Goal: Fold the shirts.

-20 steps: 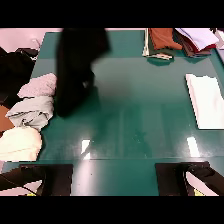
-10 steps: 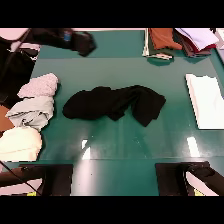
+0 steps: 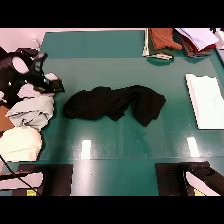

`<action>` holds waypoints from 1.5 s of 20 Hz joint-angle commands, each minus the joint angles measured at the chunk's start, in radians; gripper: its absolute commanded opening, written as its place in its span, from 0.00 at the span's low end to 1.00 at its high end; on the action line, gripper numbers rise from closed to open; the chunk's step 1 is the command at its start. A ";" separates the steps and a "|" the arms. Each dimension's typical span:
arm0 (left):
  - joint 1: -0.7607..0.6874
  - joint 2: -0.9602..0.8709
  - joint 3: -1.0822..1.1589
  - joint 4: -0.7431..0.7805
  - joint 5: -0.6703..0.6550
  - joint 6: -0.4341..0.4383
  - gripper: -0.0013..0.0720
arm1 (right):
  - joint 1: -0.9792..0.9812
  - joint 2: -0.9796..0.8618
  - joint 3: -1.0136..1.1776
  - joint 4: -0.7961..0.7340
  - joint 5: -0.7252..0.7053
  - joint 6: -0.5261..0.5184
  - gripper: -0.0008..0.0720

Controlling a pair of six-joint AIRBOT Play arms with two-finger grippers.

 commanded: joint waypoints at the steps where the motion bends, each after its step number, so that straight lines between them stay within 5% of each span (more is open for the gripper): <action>1: 0.033 -0.050 -0.139 -0.026 0.067 -0.003 0.78 | 0.001 -0.029 0.001 0.007 0.048 0.001 0.04; 8: 0.032 -0.136 -0.139 -0.210 0.087 0.035 0.78 | 0.001 -0.040 0.001 0.007 0.056 0.001 0.04; 9: 0.032 -0.135 -0.138 -0.242 0.090 0.060 0.71 | 0.001 -0.040 0.001 0.006 0.056 0.001 0.04; 12: 0.032 -0.131 -0.105 -0.297 0.085 0.103 0.05 | 0.000 -0.040 0.000 -0.002 0.065 0.001 0.04; 16: 0.032 -0.053 0.006 -0.294 0.094 0.130 0.05 | -0.092 -0.027 -0.086 0.001 0.203 0.006 0.04; 21: 0.032 0.033 0.094 -0.295 0.085 0.154 0.05 | -0.338 -0.003 -0.502 0.002 0.222 0.005 0.06; 23: 0.032 0.037 0.094 -0.296 0.073 0.154 0.05 | -0.423 -0.053 -0.651 0.010 0.179 0.005 0.65; 30: 0.032 0.036 0.093 -0.298 0.067 0.146 0.05 | -0.425 -0.404 -0.774 0.283 -0.013 -0.145 0.68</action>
